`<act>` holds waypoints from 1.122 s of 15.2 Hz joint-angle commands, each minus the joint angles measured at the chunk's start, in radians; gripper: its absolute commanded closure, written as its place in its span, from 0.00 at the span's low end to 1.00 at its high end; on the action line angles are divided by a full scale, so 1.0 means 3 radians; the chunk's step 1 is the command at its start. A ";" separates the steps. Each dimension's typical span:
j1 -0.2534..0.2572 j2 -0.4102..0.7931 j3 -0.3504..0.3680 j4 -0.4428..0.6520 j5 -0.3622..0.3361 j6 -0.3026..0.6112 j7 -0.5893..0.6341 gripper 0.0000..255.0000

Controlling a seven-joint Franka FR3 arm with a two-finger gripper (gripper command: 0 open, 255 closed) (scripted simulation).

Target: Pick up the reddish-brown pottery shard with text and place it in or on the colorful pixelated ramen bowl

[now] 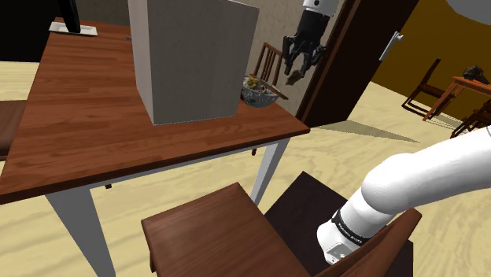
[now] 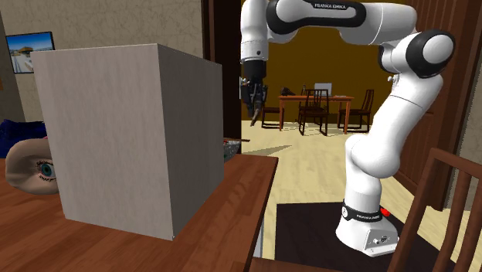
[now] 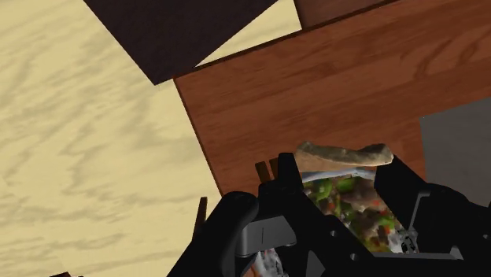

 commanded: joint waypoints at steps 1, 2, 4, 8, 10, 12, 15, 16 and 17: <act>-0.0012 0.0294 0.0014 0.0233 -0.0019 0.0060 0.0007 1.00; -0.0019 0.0426 0.0015 0.0355 -0.0032 0.0070 0.0005 1.00; -0.0030 0.0693 0.0016 0.0616 -0.0058 0.0076 0.0003 1.00; -0.0046 0.1244 0.0021 0.1208 -0.0113 0.0031 0.0006 1.00; -0.0048 0.1498 0.0023 0.1508 -0.0139 -0.0016 0.0010 1.00; -0.0047 0.1471 0.0022 0.1384 -0.0137 0.0081 0.0004 1.00; -0.0047 0.1439 0.0021 0.1210 -0.0133 0.0223 -0.0004 1.00; -0.0047 0.1430 0.0021 0.1154 -0.0132 0.0270 -0.0007 1.00; -0.0047 0.1422 0.0021 0.1099 -0.0131 0.0316 -0.0009 1.00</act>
